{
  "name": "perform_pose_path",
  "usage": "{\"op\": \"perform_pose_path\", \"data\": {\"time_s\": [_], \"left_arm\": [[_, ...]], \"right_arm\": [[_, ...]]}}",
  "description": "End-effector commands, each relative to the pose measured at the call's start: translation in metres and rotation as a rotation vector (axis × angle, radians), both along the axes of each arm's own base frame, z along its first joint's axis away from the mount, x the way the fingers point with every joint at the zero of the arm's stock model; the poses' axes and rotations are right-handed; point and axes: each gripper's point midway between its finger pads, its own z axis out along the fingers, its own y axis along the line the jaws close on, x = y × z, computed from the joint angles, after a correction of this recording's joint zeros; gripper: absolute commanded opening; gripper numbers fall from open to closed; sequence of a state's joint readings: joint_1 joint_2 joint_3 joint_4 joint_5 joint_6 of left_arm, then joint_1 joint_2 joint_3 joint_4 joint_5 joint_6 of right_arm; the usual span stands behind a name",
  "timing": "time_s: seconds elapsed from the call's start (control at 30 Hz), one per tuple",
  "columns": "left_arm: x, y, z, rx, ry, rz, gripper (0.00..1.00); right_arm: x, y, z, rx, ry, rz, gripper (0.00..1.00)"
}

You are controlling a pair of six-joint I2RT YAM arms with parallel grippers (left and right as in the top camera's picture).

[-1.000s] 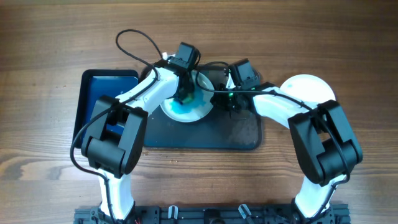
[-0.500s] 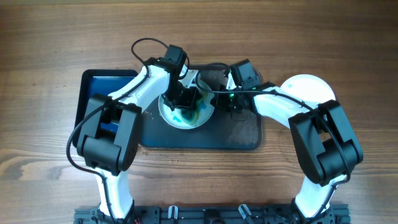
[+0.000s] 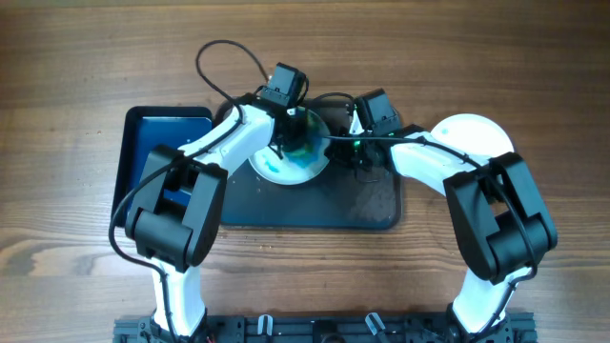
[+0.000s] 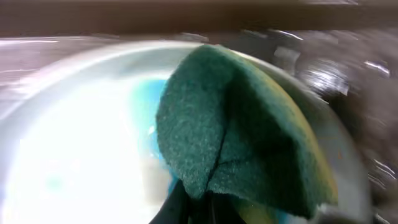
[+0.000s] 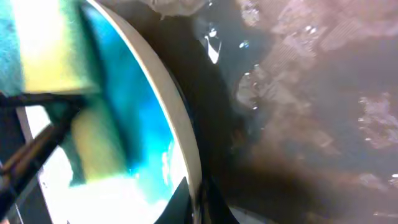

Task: Clean dirty plates on tray and stack at the side
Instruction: 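Scrub the bottom plate with the sponge in the left gripper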

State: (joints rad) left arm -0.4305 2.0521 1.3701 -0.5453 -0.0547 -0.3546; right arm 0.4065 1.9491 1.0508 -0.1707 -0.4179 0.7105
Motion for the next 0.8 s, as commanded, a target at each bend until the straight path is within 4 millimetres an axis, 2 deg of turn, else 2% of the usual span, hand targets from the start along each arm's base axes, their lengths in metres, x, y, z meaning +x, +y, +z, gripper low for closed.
{"op": "perform_pose_path", "data": {"time_s": [0.0,0.07,0.13,0.2,0.3,0.33,0.4,0.47,0.63,0.73,0.77], "left_arm": [[-0.005,0.098,-0.007,0.387,-0.048,0.341,0.04],[-0.022,0.097,-0.012,0.377,0.027,0.341,0.04],[-0.041,0.080,-0.023,0.295,0.151,0.250,0.04],[-0.072,0.047,-0.030,0.144,0.329,0.011,0.04],[-0.112,0.009,-0.024,-0.073,0.486,-0.281,0.04],[-0.123,-0.007,-0.018,-0.176,0.510,-0.393,0.04],[-0.131,-0.026,-0.008,-0.305,0.509,-0.508,0.04],[-0.131,-0.037,-0.003,-0.371,0.487,-0.559,0.04],[-0.087,-0.053,-0.004,-0.385,0.290,-0.561,0.04],[-0.047,-0.043,-0.012,-0.267,0.161,-0.455,0.04],[-0.031,-0.030,-0.015,-0.178,0.113,-0.386,0.04]], "right_arm": [[-0.008,-0.001,-0.012,-0.016,0.036,0.013,0.04],[-0.008,-0.001,-0.012,-0.016,0.036,0.013,0.04],[-0.008,-0.001,-0.012,-0.016,0.036,0.013,0.04],[-0.009,0.000,-0.012,-0.013,0.038,0.015,0.04],[-0.009,0.000,-0.011,-0.010,0.038,0.017,0.04],[-0.009,0.000,-0.011,-0.010,0.038,0.016,0.04],[-0.009,0.000,-0.011,-0.010,0.038,0.016,0.04],[-0.009,0.000,-0.011,-0.010,0.038,0.016,0.04],[-0.009,0.000,-0.011,-0.010,0.038,0.016,0.04],[-0.009,0.000,-0.011,-0.010,0.038,0.016,0.04],[-0.009,0.000,-0.011,-0.010,0.038,0.017,0.04]]}}
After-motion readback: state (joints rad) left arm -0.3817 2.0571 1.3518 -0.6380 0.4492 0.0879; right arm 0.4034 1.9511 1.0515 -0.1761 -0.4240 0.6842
